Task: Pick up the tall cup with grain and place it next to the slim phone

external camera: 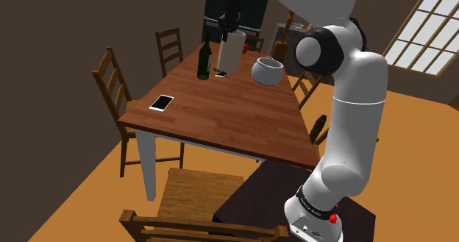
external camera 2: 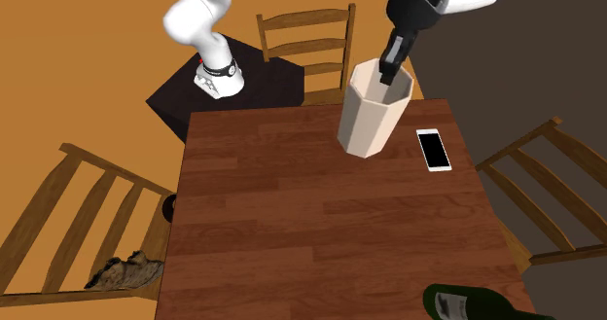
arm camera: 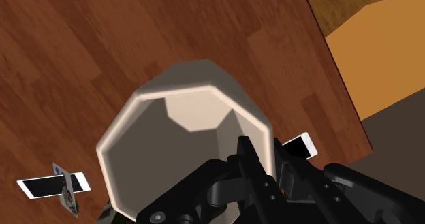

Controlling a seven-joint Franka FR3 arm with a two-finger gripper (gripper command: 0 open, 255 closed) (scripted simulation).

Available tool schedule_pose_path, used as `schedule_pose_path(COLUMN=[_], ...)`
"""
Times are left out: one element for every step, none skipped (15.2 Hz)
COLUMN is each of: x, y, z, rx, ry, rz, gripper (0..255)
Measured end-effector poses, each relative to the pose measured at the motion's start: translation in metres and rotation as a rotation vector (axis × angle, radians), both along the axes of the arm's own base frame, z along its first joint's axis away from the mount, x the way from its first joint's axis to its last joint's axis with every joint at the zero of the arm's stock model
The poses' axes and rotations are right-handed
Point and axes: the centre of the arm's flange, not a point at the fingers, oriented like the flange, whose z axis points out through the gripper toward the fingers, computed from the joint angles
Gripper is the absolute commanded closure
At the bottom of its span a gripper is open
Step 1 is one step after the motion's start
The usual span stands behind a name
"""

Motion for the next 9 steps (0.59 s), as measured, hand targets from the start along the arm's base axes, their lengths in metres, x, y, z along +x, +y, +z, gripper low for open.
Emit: schedule_pose_path(x=[0.005,0.008,0.009,0.015,0.018,0.02,0.02,0.02,0.02], y=[0.012,0.023,0.035,0.049,0.061,0.068,0.07,0.073,0.074], z=[-0.002,0.0,0.0,-0.001,-0.001,-0.003,-0.007,-0.011,-0.016], rx=[0.0,0.0,0.0,0.0,0.0,0.0,0.0,0.0,0.0], ry=[0.0,0.0,0.0,0.0,0.0,0.0,0.0,0.0,0.001], rz=[0.0,0.0,0.0,0.0,0.0,0.0,0.0,-0.001,-0.001], gripper=[255,255,255,255,255,255,255,255,255])
